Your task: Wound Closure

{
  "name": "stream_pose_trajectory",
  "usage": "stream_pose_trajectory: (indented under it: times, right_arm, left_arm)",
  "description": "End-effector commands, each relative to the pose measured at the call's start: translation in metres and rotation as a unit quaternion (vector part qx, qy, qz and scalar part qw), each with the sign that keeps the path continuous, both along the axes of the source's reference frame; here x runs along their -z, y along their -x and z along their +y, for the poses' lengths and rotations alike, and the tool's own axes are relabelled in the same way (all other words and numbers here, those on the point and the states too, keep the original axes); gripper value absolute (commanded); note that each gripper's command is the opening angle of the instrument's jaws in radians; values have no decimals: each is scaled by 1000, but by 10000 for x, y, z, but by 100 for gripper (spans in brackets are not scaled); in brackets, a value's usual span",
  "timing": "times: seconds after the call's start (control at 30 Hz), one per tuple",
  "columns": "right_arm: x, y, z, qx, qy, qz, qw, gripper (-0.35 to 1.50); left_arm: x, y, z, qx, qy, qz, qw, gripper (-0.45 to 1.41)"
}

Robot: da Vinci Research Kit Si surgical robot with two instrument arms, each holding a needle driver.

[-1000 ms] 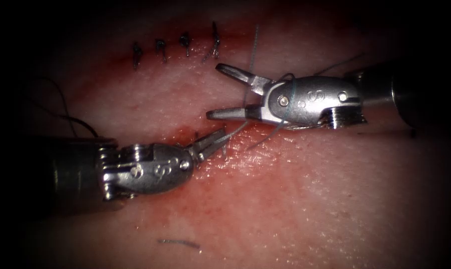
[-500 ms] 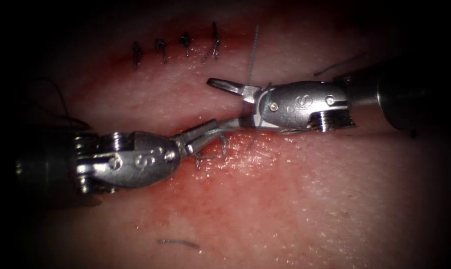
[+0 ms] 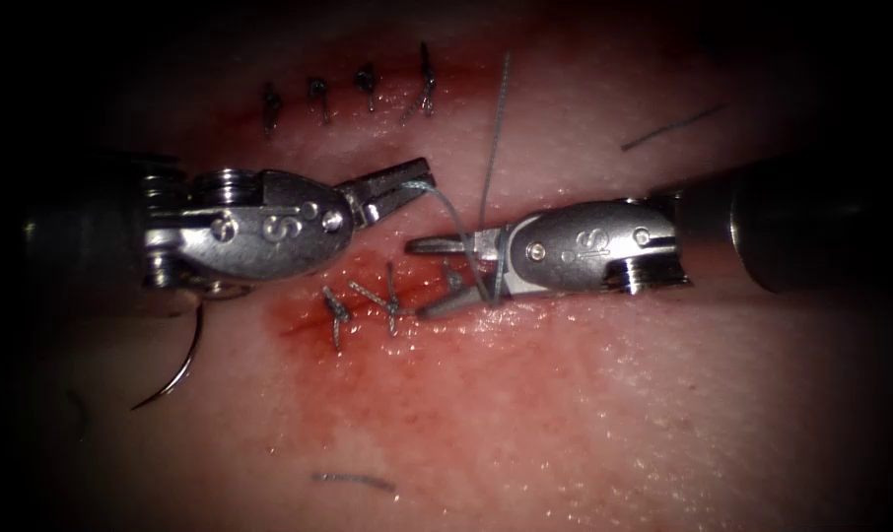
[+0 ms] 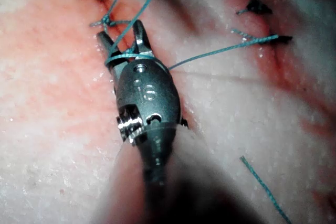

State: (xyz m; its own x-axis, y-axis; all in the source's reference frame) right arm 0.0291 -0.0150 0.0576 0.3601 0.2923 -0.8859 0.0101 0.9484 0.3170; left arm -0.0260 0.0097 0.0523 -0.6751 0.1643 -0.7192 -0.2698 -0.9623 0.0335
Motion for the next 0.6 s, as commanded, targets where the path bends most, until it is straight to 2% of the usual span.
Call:
stream_pose_trajectory:
  times: [0.03,0.13,0.27,0.47,0.6]
  right_arm:
    - [-4,-8,-6,3,-15,18,1000,17]
    - [-3,-7,-5,2,-36,59,998,15]
    - [1,-5,-3,-7,-50,85,995,15]
    - [12,-5,-1,-22,-74,139,987,15]
    - [18,-2,0,-33,-94,177,979,15]
  left_arm:
    - [-10,6,-2,-7,-4,-2,1000,-45]
    - [-22,8,1,-30,-12,-5,999,-45]
    - [-35,6,1,-60,-14,-15,998,-45]
    - [-55,6,-2,-88,-30,-19,995,-45]
    - [-71,6,-4,-89,-35,-21,995,-45]
